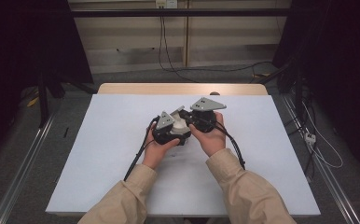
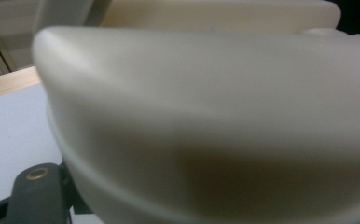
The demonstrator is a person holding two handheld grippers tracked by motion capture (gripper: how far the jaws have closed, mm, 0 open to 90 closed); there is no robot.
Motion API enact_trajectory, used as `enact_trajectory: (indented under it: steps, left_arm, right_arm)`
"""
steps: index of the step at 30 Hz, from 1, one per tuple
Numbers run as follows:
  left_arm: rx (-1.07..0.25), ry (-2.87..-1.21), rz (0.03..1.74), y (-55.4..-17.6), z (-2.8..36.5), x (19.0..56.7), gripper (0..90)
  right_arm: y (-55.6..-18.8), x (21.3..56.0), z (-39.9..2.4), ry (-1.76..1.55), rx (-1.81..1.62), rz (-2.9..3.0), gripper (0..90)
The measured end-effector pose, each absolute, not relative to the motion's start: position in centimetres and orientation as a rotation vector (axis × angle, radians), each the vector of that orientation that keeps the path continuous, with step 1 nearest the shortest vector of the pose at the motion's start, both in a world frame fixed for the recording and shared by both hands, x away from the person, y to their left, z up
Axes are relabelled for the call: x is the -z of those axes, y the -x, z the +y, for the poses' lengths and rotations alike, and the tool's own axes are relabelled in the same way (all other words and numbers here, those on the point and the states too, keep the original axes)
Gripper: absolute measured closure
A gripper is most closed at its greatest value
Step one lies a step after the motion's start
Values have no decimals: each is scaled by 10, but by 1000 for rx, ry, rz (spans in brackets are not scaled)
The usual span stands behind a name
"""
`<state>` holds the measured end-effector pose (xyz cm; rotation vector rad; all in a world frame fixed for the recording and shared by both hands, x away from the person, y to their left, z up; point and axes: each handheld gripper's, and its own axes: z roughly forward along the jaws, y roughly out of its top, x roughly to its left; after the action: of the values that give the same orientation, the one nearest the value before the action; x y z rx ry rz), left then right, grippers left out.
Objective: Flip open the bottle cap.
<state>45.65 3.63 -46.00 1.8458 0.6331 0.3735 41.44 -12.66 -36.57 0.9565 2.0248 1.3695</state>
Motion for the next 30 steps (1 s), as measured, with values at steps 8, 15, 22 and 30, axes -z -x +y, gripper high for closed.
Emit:
enact_trajectory:
  steps: [8,15,22,30]
  left_arm:
    - [-374,-1847,633,-457,36,460,185]
    - [-374,-1846,633,-457,36,460,185]
    - [-375,-1848,631,-457,36,460,185]
    - [-375,-1849,631,-457,36,460,185]
  right_arm:
    - [-417,364,-125,-952,-1371,2020,900]
    - [-420,363,-123,-947,-1367,2017,900]
    - [-422,362,-121,-943,-1363,2014,900]
    - [-425,362,-120,-944,-1367,2015,900]
